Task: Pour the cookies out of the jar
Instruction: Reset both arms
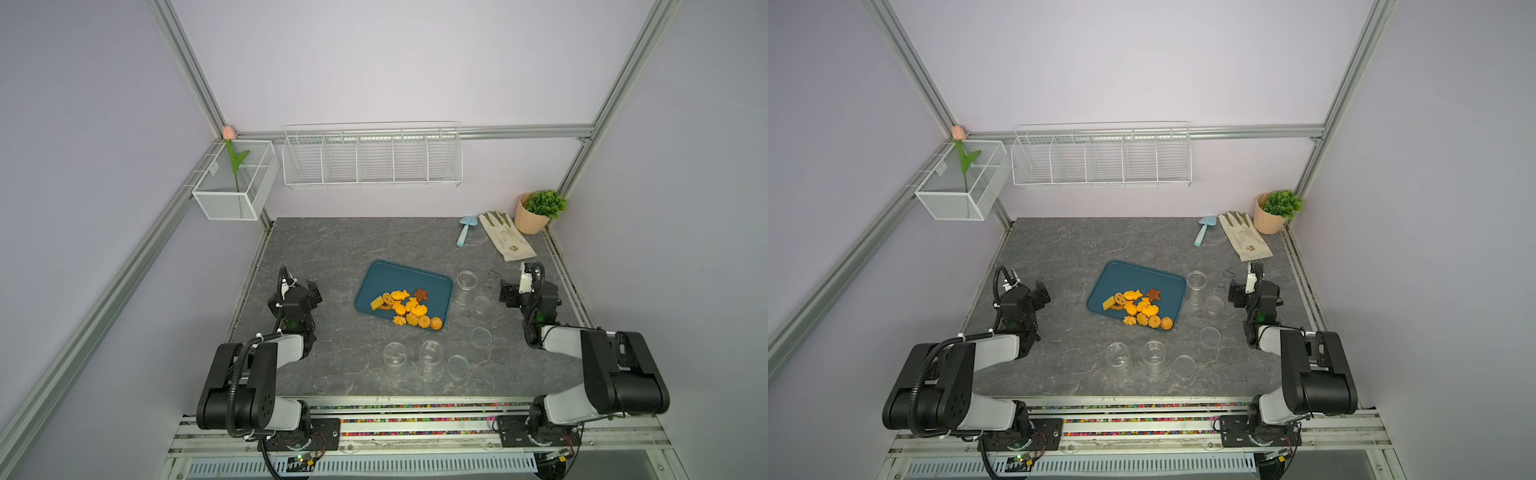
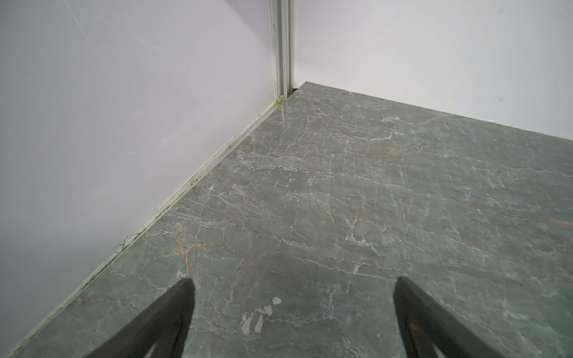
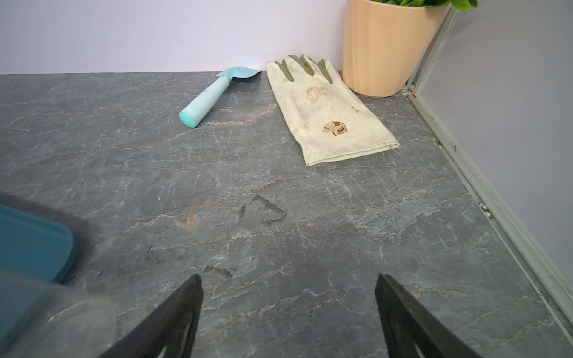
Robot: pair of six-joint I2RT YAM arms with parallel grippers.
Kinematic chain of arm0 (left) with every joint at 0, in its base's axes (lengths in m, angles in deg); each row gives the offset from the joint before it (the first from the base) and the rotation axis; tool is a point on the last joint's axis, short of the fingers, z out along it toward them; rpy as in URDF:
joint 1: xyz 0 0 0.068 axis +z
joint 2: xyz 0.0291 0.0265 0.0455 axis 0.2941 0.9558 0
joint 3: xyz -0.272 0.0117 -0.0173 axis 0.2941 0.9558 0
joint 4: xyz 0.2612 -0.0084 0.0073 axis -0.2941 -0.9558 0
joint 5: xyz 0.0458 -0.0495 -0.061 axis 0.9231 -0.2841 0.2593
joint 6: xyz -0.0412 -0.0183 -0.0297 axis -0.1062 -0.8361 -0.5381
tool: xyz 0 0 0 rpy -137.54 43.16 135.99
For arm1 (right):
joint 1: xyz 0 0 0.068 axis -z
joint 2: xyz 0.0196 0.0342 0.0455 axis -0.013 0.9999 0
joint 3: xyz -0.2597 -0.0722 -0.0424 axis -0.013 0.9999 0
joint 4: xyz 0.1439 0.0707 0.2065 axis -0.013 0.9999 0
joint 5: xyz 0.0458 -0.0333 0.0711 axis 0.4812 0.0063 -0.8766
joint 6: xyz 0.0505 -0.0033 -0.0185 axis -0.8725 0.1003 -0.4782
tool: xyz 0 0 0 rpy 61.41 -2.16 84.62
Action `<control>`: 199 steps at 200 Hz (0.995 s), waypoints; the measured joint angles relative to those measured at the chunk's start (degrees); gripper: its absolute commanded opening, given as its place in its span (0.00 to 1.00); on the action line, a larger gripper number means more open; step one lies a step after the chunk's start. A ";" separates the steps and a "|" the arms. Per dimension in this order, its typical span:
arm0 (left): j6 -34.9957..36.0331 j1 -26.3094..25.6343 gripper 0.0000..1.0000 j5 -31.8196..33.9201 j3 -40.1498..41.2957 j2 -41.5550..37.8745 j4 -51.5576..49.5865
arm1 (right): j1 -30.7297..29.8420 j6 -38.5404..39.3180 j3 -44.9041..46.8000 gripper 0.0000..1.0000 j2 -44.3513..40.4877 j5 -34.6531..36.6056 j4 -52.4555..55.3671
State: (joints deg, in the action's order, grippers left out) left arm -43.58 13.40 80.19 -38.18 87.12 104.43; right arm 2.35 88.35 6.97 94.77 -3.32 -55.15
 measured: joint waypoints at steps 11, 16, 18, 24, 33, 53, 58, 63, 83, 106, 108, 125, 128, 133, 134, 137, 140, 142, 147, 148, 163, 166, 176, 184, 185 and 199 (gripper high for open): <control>0.13 0.26 0.99 -1.09 0.02 1.18 1.51 | 0.00 0.20 0.00 0.89 0.22 -0.17 -0.26; 0.33 0.35 0.99 -1.64 0.02 1.75 2.16 | 0.00 0.24 0.00 0.89 0.33 -0.20 -0.37; 0.37 0.35 0.99 -1.81 0.02 1.90 2.38 | 0.00 0.24 0.02 0.89 0.37 -0.20 -0.44; 0.61 0.37 0.99 -2.56 0.02 2.62 3.30 | 0.00 0.26 0.04 0.89 0.44 -0.20 -0.46; 1.03 0.39 0.99 -3.65 0.07 3.48 4.55 | 0.00 0.26 0.09 0.89 0.52 -0.20 -0.48; 2.10 0.39 0.99 -6.05 0.07 4.87 6.71 | 0.00 0.28 0.22 0.89 0.61 -0.24 -0.52; 2.27 0.39 0.99 -6.40 0.07 4.96 6.93 | 0.00 0.28 0.22 0.89 0.63 -0.26 -0.52; 2.45 0.39 0.99 -6.80 0.07 5.03 7.08 | 0.00 0.28 0.24 0.89 0.63 -0.37 -0.52; 3.08 0.46 0.99 -8.26 0.07 5.03 7.89 | 0.00 0.50 0.61 0.89 0.66 -0.68 -1.42; 3.48 0.46 0.99 -9.27 0.07 5.03 7.96 | -0.09 0.70 2.10 0.89 0.87 -1.14 -3.45; 3.50 0.46 0.99 -9.38 0.07 5.03 7.96 | -0.11 0.70 2.19 0.89 0.87 -1.16 -3.56; 4.20 0.61 0.99 -11.13 0.07 5.05 7.96 | -0.35 1.09 3.21 0.89 1.07 -1.46 -5.01; 4.39 0.61 0.99 -11.37 0.07 5.05 7.96 | -0.39 1.16 3.39 0.89 1.07 -1.51 -5.20; 4.59 0.61 0.99 -12.00 0.07 5.05 7.98 | -0.57 1.36 3.78 0.89 1.07 -1.60 -5.84; 4.68 0.61 0.99 -12.15 0.07 5.05 8.00 | -0.59 1.36 3.82 0.89 1.07 -1.62 -5.92; 4.83 0.61 0.99 -12.48 0.07 5.05 8.04 | -0.63 1.53 4.11 0.89 1.07 -1.68 -6.38; 4.98 0.63 0.99 -12.83 0.07 5.05 8.11 | -0.70 1.57 4.39 0.89 1.07 -1.73 -6.80; 5.05 0.63 0.99 -13.11 0.07 5.05 8.17 | -0.76 1.68 4.61 0.89 1.07 -1.77 -7.10; 5.33 0.66 0.99 -13.73 0.07 5.05 8.37 | -0.96 1.95 5.16 0.89 1.07 -1.90 -7.93; 5.42 0.66 0.99 -13.81 0.07 5.05 8.39 | -0.98 1.97 5.22 0.89 1.07 -1.88 -8.02; 5.84 0.66 0.99 -14.97 0.09 5.05 8.92 | -1.44 2.49 6.88 0.89 1.05 -1.90 -9.99; 5.88 0.66 0.99 -15.06 0.09 5.05 8.96 | -1.57 2.60 7.15 0.89 1.05 -1.90 -10.34; 5.86 0.68 0.99 -15.08 0.07 5.05 8.94 | -1.88 2.89 8.00 0.89 1.07 -1.88 -11.30; 5.84 0.72 0.99 -14.99 0.07 5.05 8.87 | -2.10 3.08 8.33 0.89 1.07 -1.88 -11.80; 5.84 0.72 0.99 -14.97 0.07 5.05 8.87 | -2.10 3.13 8.35 0.89 1.07 -1.90 -11.82; 5.84 0.72 0.99 -14.93 0.07 5.05 8.85 | -2.14 3.32 8.41 0.89 1.07 -1.90 -12.44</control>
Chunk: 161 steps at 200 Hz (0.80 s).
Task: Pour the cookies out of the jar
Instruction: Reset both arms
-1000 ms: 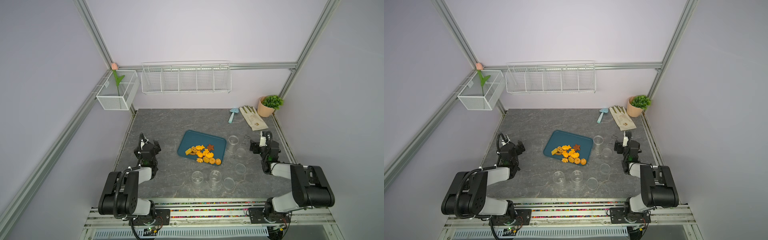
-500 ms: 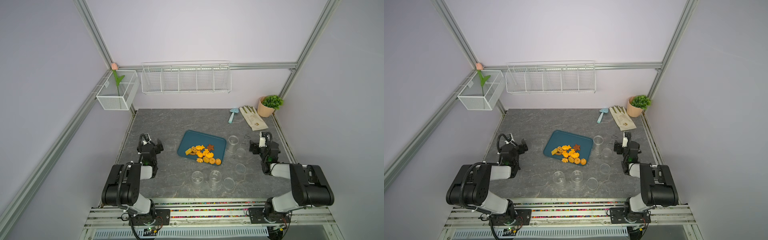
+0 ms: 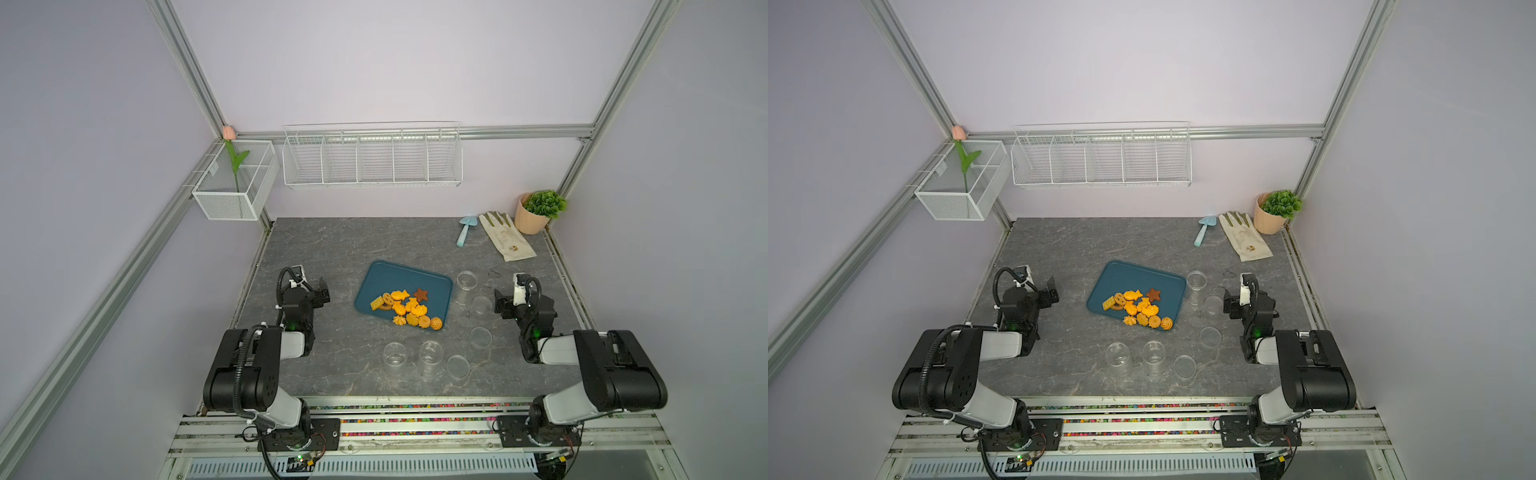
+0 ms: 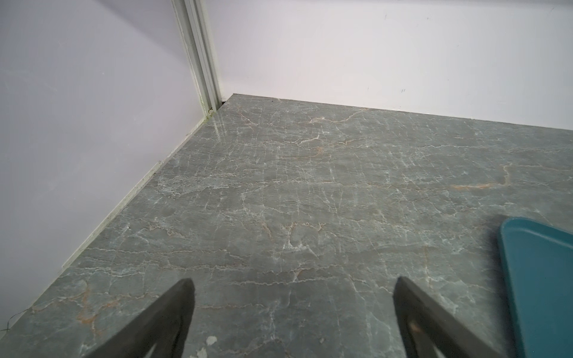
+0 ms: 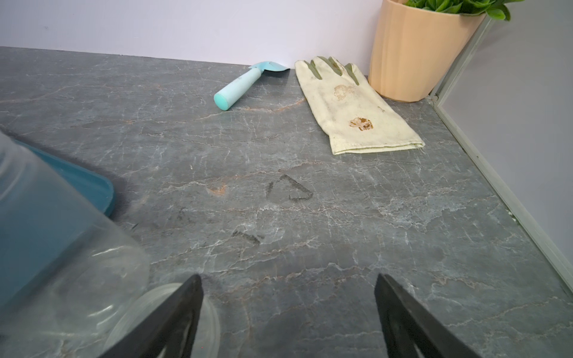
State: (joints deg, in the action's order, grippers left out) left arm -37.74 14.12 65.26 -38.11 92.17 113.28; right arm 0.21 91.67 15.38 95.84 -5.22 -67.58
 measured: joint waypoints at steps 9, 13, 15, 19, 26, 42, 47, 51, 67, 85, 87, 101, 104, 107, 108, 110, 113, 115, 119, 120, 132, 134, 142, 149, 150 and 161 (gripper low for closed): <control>0.02 0.00 0.99 0.00 0.00 0.00 -0.04 | 0.00 0.13 0.00 0.89 -0.02 0.02 -0.37; 0.00 0.00 0.99 0.00 0.00 0.00 -0.09 | 0.00 0.17 0.00 0.89 0.00 0.02 -0.46; 0.00 0.00 0.99 0.00 0.00 0.00 -0.09 | 0.00 0.20 0.00 0.89 0.00 0.02 -0.48; 0.00 0.00 0.99 0.00 0.00 0.00 -0.11 | 0.00 0.26 0.00 0.89 -0.02 0.02 -0.52; 0.00 0.00 0.99 0.00 0.00 0.00 -0.09 | 0.00 0.31 0.00 0.89 -0.02 0.02 -0.59; 0.02 0.00 0.99 0.00 0.00 0.00 -0.13 | 0.00 0.33 0.00 0.89 -0.02 0.02 -0.85; 0.00 0.00 0.99 0.00 0.00 0.00 -0.13 | 0.00 0.33 0.00 0.89 -0.02 0.09 -0.92; 0.02 0.00 0.99 -0.02 0.00 0.00 -0.13 | 0.00 0.31 0.00 0.89 0.00 0.28 -0.94; 0.00 0.00 0.99 0.00 0.00 0.00 -0.13 | 0.00 -0.07 0.00 0.89 -0.02 2.16 -1.38; 0.00 0.00 0.99 0.00 0.00 0.00 -0.13 | 0.09 -1.27 0.57 0.89 0.00 5.51 -3.48; 0.00 0.00 0.99 0.00 0.00 0.00 -0.13 | 0.09 -1.33 0.68 0.89 0.00 5.81 -3.78; 0.00 0.00 0.99 0.00 0.00 0.00 -0.13 | 0.17 -1.88 2.05 0.89 0.00 7.58 -5.95; 0.00 0.00 0.99 0.00 0.00 0.00 -0.13 | 0.17 -1.97 2.36 0.89 0.00 7.72 -6.29; 0.02 0.00 0.99 0.00 0.00 0.00 -0.13 | 0.17 -2.03 2.60 0.89 0.02 7.85 -6.51; 0.00 0.00 0.99 0.00 0.00 0.00 -0.13 | 0.17 -2.05 2.71 0.89 0.04 7.85 -6.62; 0.02 0.00 0.99 0.00 0.00 0.00 -0.13 | 0.17 -2.03 2.80 0.89 0.07 7.85 -6.80; 0.02 0.00 0.99 0.00 0.00 0.00 -0.13 | 0.17 -2.03 2.99 0.89 0.13 7.80 -7.04; 0.00 0.00 0.99 0.00 0.00 0.00 -0.13 | 0.17 -2.03 3.06 0.89 0.22 7.78 -7.21; 0.02 0.00 0.99 0.00 0.00 0.00 -0.13 | 0.17 -2.01 3.15 0.89 0.33 7.65 -7.41; 0.02 0.00 0.99 0.00 0.00 0.00 -0.13 | 0.17 -1.99 3.17 0.89 0.35 7.56 -7.48; 0.00 0.00 0.99 0.00 0.00 0.00 -0.13 | 0.15 -1.84 3.19 0.89 0.55 6.82 -7.96; 0.02 0.00 0.99 0.00 0.00 0.00 -0.13 | 0.15 -1.81 3.19 0.89 0.55 6.60 -8.04; 0.02 0.00 0.99 0.00 0.00 0.00 -0.13 | 0.13 -1.77 3.19 0.89 0.55 6.27 -8.44; 0.02 0.00 0.99 0.02 0.00 0.00 -0.13 | 0.07 -1.64 3.19 0.89 0.55 5.99 -8.81; 0.02 0.00 0.99 0.00 0.00 0.00 -0.13 | 0.07 -1.64 3.19 0.89 0.55 5.99 -8.85; 0.00 0.00 0.99 0.04 0.00 0.00 0.00 | 0.07 -1.55 3.19 0.89 0.55 5.60 -9.29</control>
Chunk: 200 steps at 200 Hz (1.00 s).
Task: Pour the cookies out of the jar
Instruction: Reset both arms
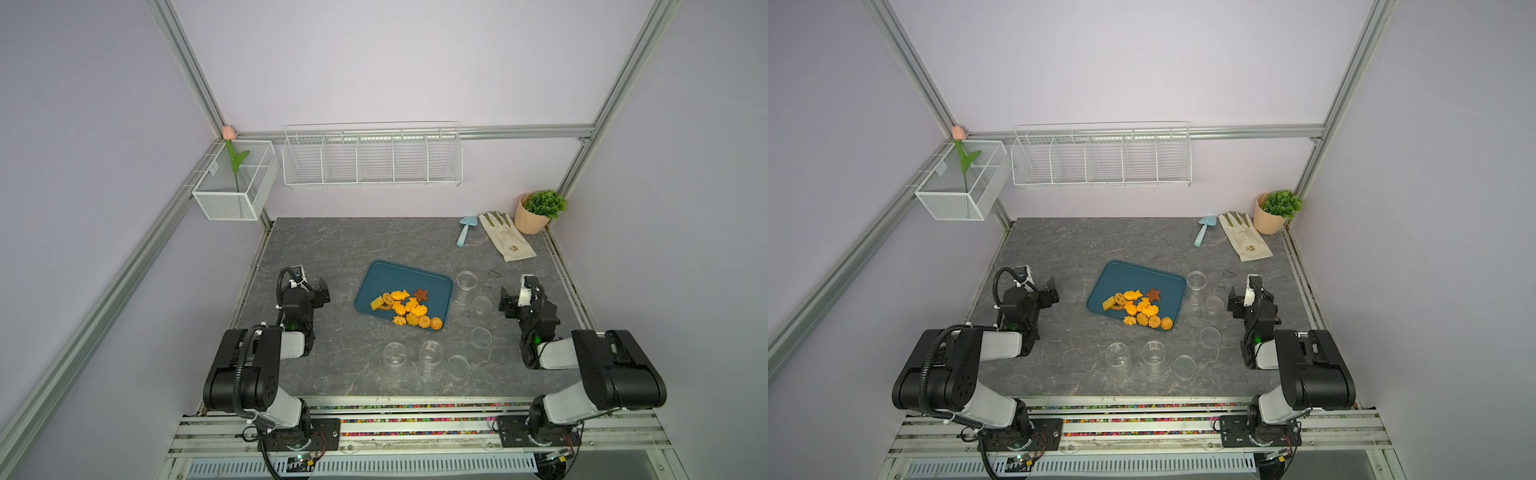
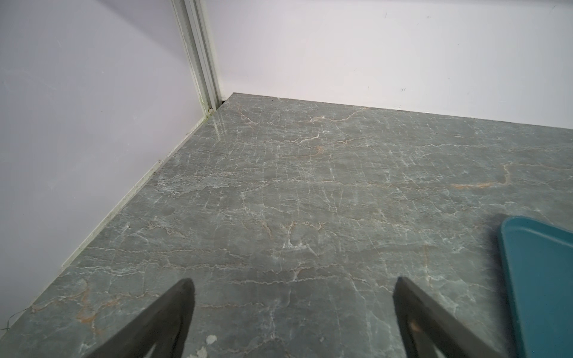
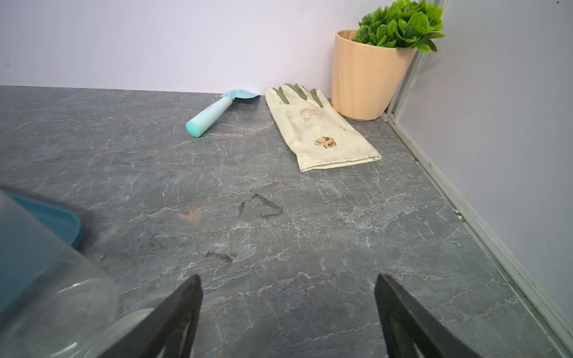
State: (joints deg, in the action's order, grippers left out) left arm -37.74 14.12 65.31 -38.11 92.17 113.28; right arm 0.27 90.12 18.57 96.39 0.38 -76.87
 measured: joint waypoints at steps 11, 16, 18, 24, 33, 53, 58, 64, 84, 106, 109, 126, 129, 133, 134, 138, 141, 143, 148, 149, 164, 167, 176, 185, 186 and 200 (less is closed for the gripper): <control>-0.02 0.00 0.99 0.26 0.31 0.00 0.81 | 0.00 0.13 0.02 0.89 0.02 -0.24 -0.31; -0.07 0.00 0.99 0.46 0.70 0.00 1.64 | 0.00 0.15 0.04 0.89 0.04 -0.35 -0.48; -0.07 0.00 0.99 0.61 0.92 -0.04 1.95 | -0.02 0.15 0.09 0.89 0.04 -0.35 -0.59; -0.24 0.00 0.99 0.92 1.55 -0.15 2.58 | -0.02 0.13 0.22 0.89 0.04 -0.35 -0.94; -0.35 0.04 0.99 1.31 2.38 -0.35 2.93 | 0.00 0.09 0.61 0.89 0.07 0.13 -1.62; -0.50 0.04 0.99 1.88 2.71 -0.26 2.86 | 0.37 -1.55 2.25 0.89 0.52 3.56 -4.17; -0.50 0.04 0.99 1.97 2.49 -0.24 2.71 | 0.63 -1.86 2.51 0.89 0.87 4.28 -4.68; -0.50 0.04 0.99 1.97 1.99 -0.22 1.99 | 0.87 -2.32 2.60 0.89 1.20 5.09 -4.72; -0.48 0.04 0.99 1.97 0.42 -0.22 0.68 | 1.16 -2.95 1.53 0.89 1.14 6.29 -2.27; -0.46 0.04 0.99 1.95 0.22 -0.20 0.59 | 1.14 -1.36 -3.04 0.89 1.11 1.14 3.19; -0.48 0.04 0.99 1.97 0.22 -0.20 0.55 | 1.11 -1.05 -3.85 0.89 1.11 0.31 4.17; -0.46 0.04 0.99 1.95 0.22 -0.20 0.50 | 1.49 -0.24 -6.93 0.89 1.09 -4.72 7.28; -0.46 0.04 0.99 1.97 0.22 -0.20 0.48 | 1.57 -0.20 -7.21 0.89 1.09 -5.38 7.63; -0.48 0.04 0.99 1.95 0.22 -0.20 0.48 | 1.77 -0.09 -7.48 0.89 1.09 -6.16 8.02; -0.48 0.04 0.99 1.95 0.22 -0.20 0.50 | 1.84 -0.04 -7.56 0.89 1.09 -6.43 8.17; -0.48 0.04 0.99 1.97 0.22 -0.20 0.48 | 1.97 0.00 -7.69 0.89 1.09 -6.93 8.63; -0.48 0.04 0.99 1.97 0.22 -0.20 0.48 | 2.08 0.09 -7.76 0.89 1.09 -7.28 8.98; -0.46 0.04 0.99 1.97 0.22 -0.20 0.48 | 2.16 0.13 -7.80 0.89 1.09 -7.54 9.27; -0.46 0.04 0.99 1.95 0.22 -0.20 0.48 | 2.27 0.13 -7.82 0.89 1.09 -7.74 9.92; -0.46 0.04 0.99 1.95 0.22 -0.20 0.48 | 2.27 0.13 -7.82 0.89 1.09 -7.76 10.08; -0.46 0.04 0.99 1.97 0.22 -0.20 0.48 | 2.25 0.11 -7.96 0.89 1.09 -7.67 12.13; -0.46 0.04 0.99 1.97 0.22 -0.20 0.48 | 2.25 0.11 -7.96 0.89 1.09 -7.65 12.44; -0.46 0.04 0.99 1.97 0.22 -0.20 0.48 | 2.25 0.11 -7.98 0.89 1.09 -7.56 13.16; -0.46 0.04 0.99 1.97 0.22 -0.20 0.48 | 2.23 0.11 -8.00 0.89 1.09 -7.17 13.68; -0.48 0.04 0.99 1.97 0.22 -0.20 0.46 | 2.23 0.09 -8.00 0.89 1.09 -7.10 13.70; -0.48 0.04 0.99 1.97 0.22 -0.20 0.46 | 2.03 0.09 -8.04 0.89 1.09 -6.34 14.14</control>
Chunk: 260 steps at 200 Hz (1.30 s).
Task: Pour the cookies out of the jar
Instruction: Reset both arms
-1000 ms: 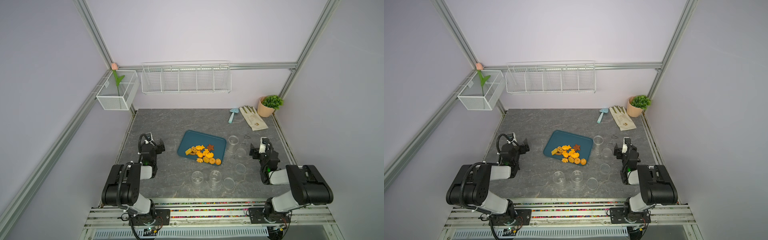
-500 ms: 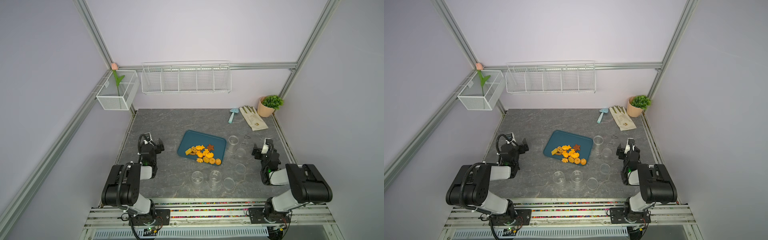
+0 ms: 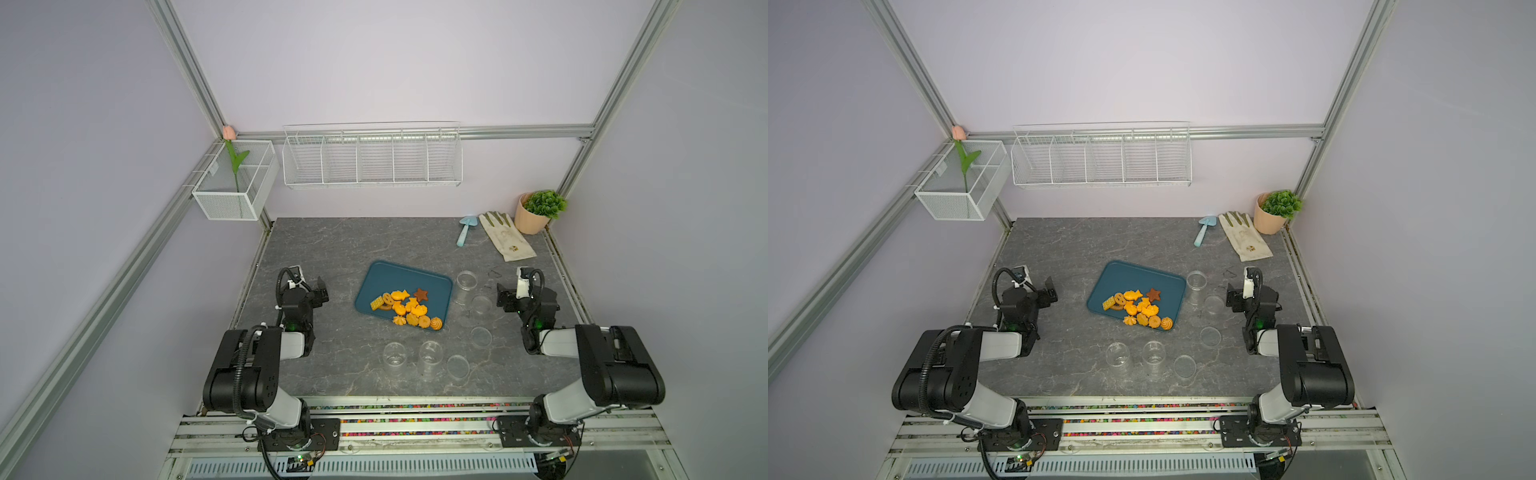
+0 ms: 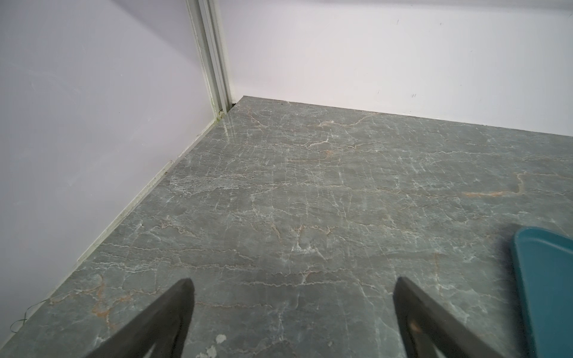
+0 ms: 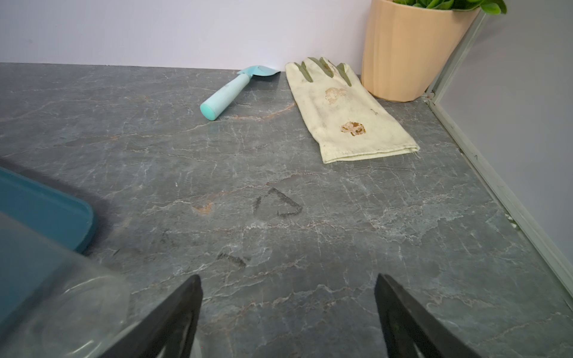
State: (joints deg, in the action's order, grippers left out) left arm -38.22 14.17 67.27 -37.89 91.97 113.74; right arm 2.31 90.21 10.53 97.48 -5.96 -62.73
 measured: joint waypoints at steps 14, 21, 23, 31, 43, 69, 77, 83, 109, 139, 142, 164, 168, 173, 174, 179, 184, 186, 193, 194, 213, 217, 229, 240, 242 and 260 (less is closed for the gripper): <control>0.00 0.00 0.99 0.00 0.00 0.00 0.00 | -0.17 0.00 0.00 0.89 0.00 0.57 0.26; 0.00 0.00 0.99 0.00 0.00 0.00 0.00 | -0.24 0.00 0.00 0.89 0.00 0.79 0.37; 0.00 0.00 0.99 0.00 0.00 0.00 0.00 | -0.28 0.02 0.00 0.89 0.00 0.81 0.39; 0.00 0.00 0.99 0.00 0.00 0.00 0.00 | -0.33 0.02 0.00 0.89 0.00 1.05 0.44; 0.00 0.00 0.99 0.00 0.00 0.00 0.00 | -0.33 0.02 0.00 0.89 0.00 1.20 0.42; 0.00 0.00 0.99 0.00 0.00 0.00 0.00 | -0.33 0.02 0.00 0.89 0.00 1.36 0.44; 0.00 0.00 0.99 -0.02 0.00 0.00 0.00 | -0.33 0.02 0.00 0.89 0.00 1.44 0.44; 0.02 0.00 0.99 0.00 0.00 0.00 0.00 | -0.33 0.02 0.00 0.89 0.00 1.49 0.44; 0.02 0.00 0.99 0.00 0.00 0.00 0.00 | -0.33 0.02 0.00 0.89 0.00 1.66 0.44; 0.02 0.00 0.99 0.00 0.00 0.00 0.00 | -0.33 0.02 0.00 0.89 0.00 1.68 0.44; 0.00 0.00 0.99 0.00 0.00 0.00 0.00 | -0.33 0.02 0.00 0.89 0.00 1.68 0.44; 0.02 0.00 0.99 0.00 0.00 0.00 0.00 | -0.50 0.02 0.00 0.89 0.00 1.73 0.44; 0.02 0.00 0.99 0.00 0.00 0.00 0.00 | -0.55 0.02 0.00 0.89 0.00 1.73 0.44; 0.00 0.00 0.99 0.00 0.00 0.00 0.00 | -0.55 0.02 0.00 0.89 0.00 1.73 0.44; 0.00 0.00 0.99 -0.02 0.00 0.00 0.00 | -0.55 0.02 0.00 0.89 0.00 1.75 0.44; 0.02 0.00 0.99 0.00 0.00 0.00 0.00 | -0.59 0.02 0.00 0.89 0.00 1.73 0.44; 0.00 0.00 0.99 0.00 0.00 0.00 0.00 | -0.59 0.02 0.00 0.89 0.00 1.73 0.44; 0.02 0.00 0.99 0.00 0.00 0.00 0.00 | -0.59 0.02 0.00 0.89 0.00 1.73 0.44; 0.02 0.00 0.99 0.00 0.00 0.00 0.00 | -0.59 0.02 0.00 0.89 0.00 1.75 0.44; 0.02 0.00 0.99 0.00 0.00 0.00 0.00 | -0.59 0.02 0.00 0.89 0.00 1.75 0.44; 0.02 0.00 0.99 0.00 0.00 0.00 0.00 | -0.59 0.02 0.00 0.89 0.00 1.88 0.44; 0.00 0.00 0.99 0.00 0.00 0.00 0.00 | -0.59 0.02 0.00 0.89 0.00 1.88 0.44; 0.00 0.00 0.99 -0.02 0.00 0.00 0.00 | -0.59 0.02 0.00 0.89 0.00 1.88 0.46; 0.02 0.00 0.99 -0.02 0.00 0.00 0.00 | -0.59 0.02 0.00 0.89 0.00 1.88 0.52; 0.02 0.00 0.99 0.00 0.00 0.00 0.00 | -0.59 0.02 0.00 0.89 0.00 1.88 0.55; 0.02 0.00 0.99 0.00 0.00 0.00 0.00 | -0.59 0.02 0.00 0.89 0.00 1.88 0.72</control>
State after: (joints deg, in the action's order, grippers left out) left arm -38.20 14.17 67.27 -37.89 91.97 113.74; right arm 1.72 90.23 10.53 97.48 -4.08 -62.01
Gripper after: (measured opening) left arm 0.994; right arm 0.889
